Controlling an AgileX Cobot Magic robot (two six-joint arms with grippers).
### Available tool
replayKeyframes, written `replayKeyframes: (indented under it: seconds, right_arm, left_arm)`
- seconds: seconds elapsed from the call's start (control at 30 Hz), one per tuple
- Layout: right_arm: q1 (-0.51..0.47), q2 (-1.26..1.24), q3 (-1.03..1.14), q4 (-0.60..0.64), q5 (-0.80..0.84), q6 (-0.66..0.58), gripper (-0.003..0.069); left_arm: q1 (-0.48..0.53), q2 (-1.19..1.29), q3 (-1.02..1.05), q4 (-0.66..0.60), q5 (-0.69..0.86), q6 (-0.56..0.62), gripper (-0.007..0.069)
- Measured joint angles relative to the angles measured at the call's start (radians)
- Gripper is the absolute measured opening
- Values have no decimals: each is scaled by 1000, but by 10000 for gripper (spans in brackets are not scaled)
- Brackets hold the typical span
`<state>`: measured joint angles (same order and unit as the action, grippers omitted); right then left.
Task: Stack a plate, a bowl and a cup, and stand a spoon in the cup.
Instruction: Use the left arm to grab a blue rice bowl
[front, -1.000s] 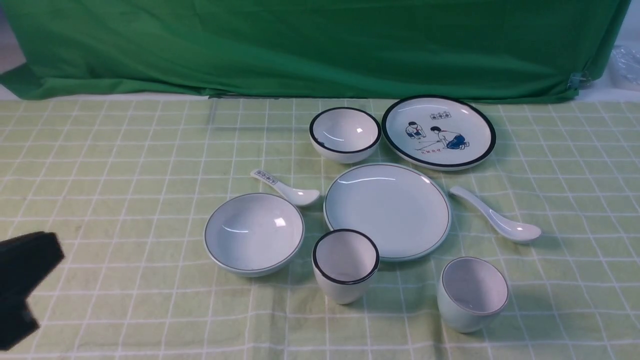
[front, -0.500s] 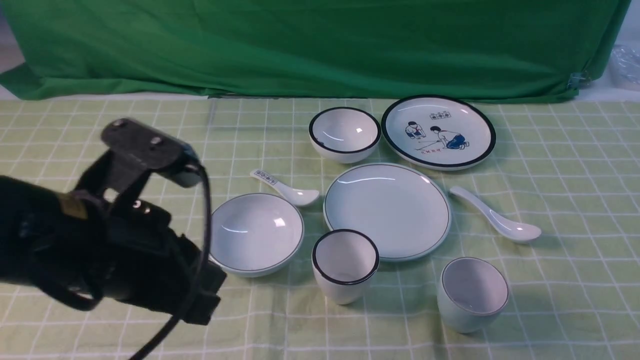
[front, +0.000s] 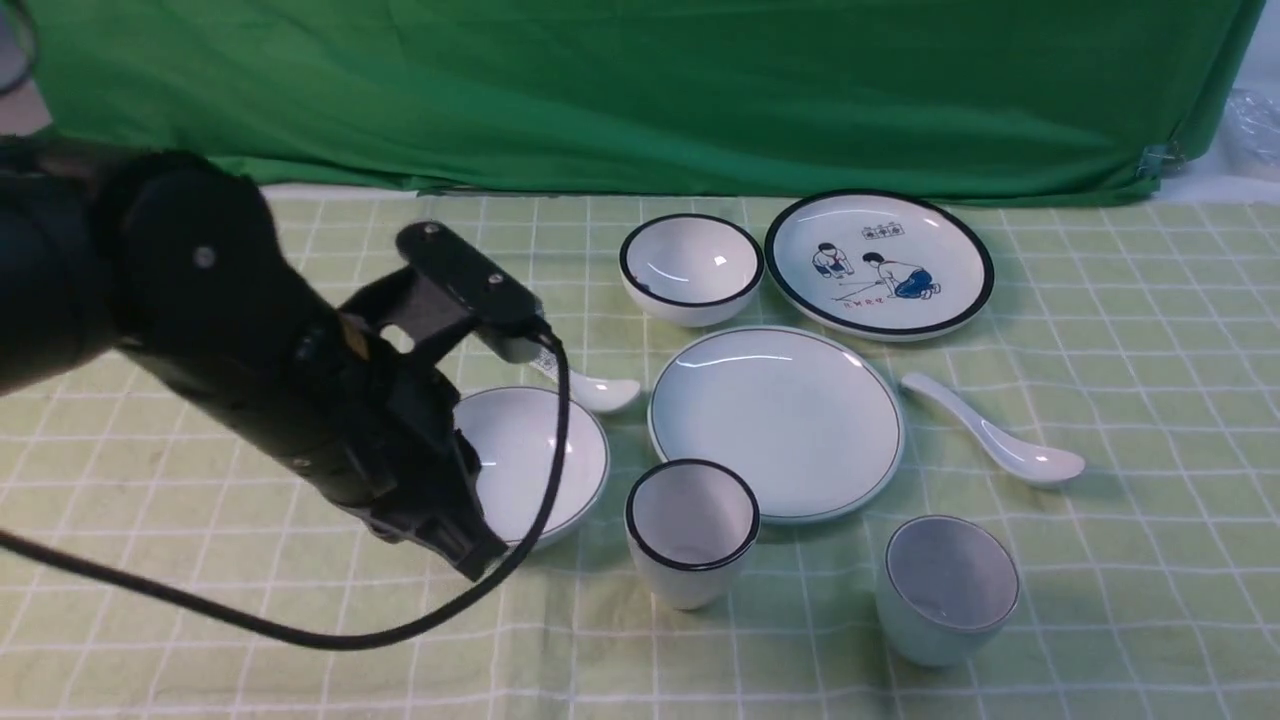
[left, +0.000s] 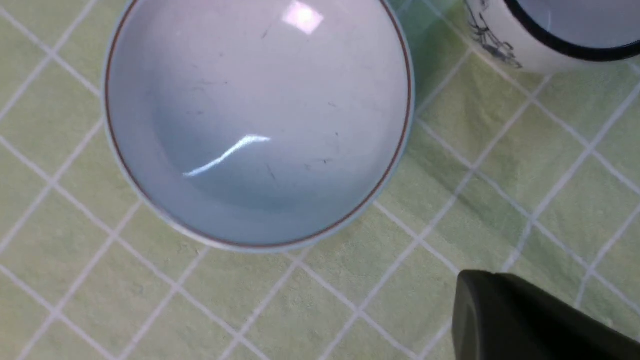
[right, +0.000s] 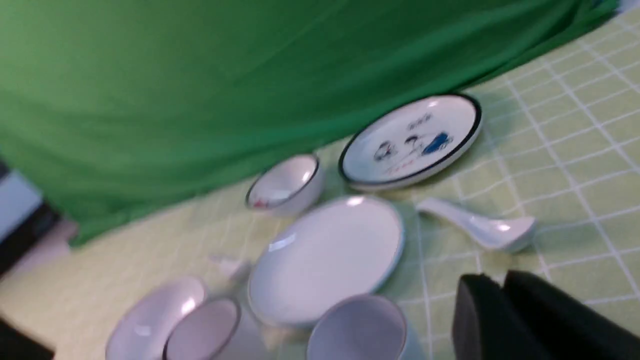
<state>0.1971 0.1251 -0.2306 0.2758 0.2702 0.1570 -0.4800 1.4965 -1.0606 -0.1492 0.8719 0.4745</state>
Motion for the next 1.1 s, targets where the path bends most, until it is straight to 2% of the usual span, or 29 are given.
replayKeyframes:
  seconds: [0.13,0.27,0.53,0.63,0.8,0.87,0.9,0.97,1.1]
  right_arm:
    - [83,175,-226,-19,241,-199,31]
    - [137,337,-359,-49,401,-288,30]
    - [149,415,-364,-58,441,-308,33]
    - [149,415,-364,-58,441,-308,35]
    - [149,415,-364,-58,441,-308,39]
    - [149,415,-364,-58,441,-308,45]
    - [149,415,-364,-58,441,-308,48]
    - [149,415,-364,-58,441,-308,50]
    - [149,415,-364,-58,442,-315,53]
  left_arm:
    - [-58,101,-62,79,-7,7,17]
    - [-82,197,-111,135,-6,-1,108]
    - [-82,265,-119,182,-74,-1,359]
    - [-82,298,-119,180,-101,2,394]
    - [-82,357,-119,217,-128,2,365]
    - [-82,390,-119,238,-136,-3,285]
    - [-83,394,-121,242,-146,-2,212]
    - [-87,391,-127,246,-149,-2,152]
    - [-89,380,-154,263,-102,-2,104]
